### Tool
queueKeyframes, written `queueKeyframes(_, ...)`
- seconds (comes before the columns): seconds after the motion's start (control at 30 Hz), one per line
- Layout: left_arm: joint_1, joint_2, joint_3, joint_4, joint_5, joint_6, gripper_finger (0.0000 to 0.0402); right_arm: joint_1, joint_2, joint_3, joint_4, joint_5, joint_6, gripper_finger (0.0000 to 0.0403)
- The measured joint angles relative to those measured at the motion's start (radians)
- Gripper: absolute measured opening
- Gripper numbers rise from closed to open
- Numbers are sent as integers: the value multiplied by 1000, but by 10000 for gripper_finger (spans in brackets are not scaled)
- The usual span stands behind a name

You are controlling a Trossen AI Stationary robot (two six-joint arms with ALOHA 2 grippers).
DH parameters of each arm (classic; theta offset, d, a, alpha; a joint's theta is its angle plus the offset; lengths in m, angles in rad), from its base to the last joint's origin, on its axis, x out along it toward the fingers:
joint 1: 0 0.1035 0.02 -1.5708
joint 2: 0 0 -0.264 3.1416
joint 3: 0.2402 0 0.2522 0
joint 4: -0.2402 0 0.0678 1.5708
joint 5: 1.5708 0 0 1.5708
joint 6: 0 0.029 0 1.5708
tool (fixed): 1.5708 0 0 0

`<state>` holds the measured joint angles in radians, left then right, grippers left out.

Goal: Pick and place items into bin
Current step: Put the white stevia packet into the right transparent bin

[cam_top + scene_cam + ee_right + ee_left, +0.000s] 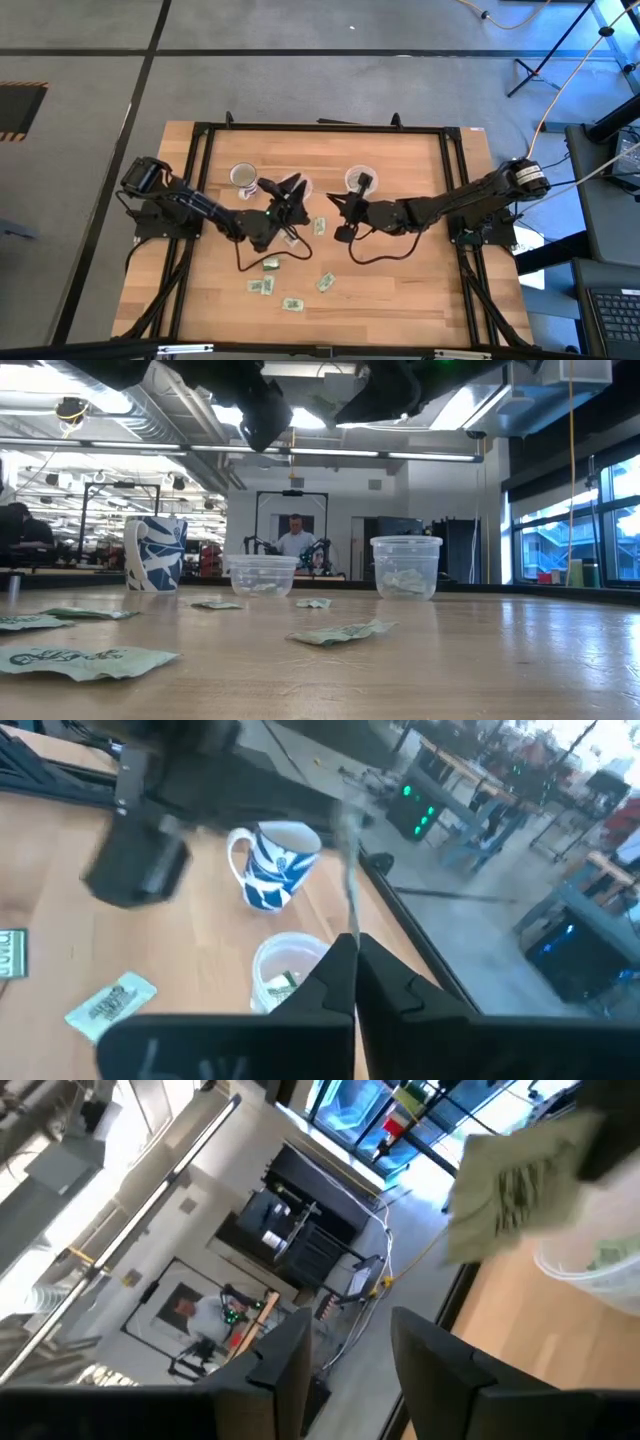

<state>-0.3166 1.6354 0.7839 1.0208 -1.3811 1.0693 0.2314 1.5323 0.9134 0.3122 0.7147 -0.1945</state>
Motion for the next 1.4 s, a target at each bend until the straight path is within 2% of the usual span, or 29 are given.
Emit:
queueKeyframes(0.13,-24,-13,-8,-1,-41,0,131,-12,-91,2,-170,-2,81,1)
queueKeyframes(0.27,-49,-37,-9,-1,-50,-2,126,-60,-222,2,-412,-35,241,1)
queueKeyframes(0.43,-80,-85,-9,-1,-34,-14,117,-173,-350,2,-639,-290,402,1)
queueKeyframes(0.53,-95,-121,-9,-26,3,-46,109,-264,-377,2,-721,-476,438,1)
queueKeyframes(0.6,-103,-148,-9,-74,52,-93,104,-321,-377,2,-769,-560,454,0)
queueKeyframes(0.77,-90,-199,-9,-274,295,-331,95,-428,-342,1,-868,-603,451,0)
queueKeyframes(0.97,-17,-230,-9,-569,764,-682,92,-502,-287,1,-867,-731,421,0)
queueKeyframes(1.13,36,-247,-9,-687,1037,-781,92,-546,-221,1,-861,-818,394,0)
queueKeyframes(1.27,81,-272,-9,-803,1253,-890,92,-569,-149,1,-854,-823,374,0)
queueKeyframes(1.4,122,-293,-9,-879,1397,-994,92,-578,-92,1,-824,-820,343,0)
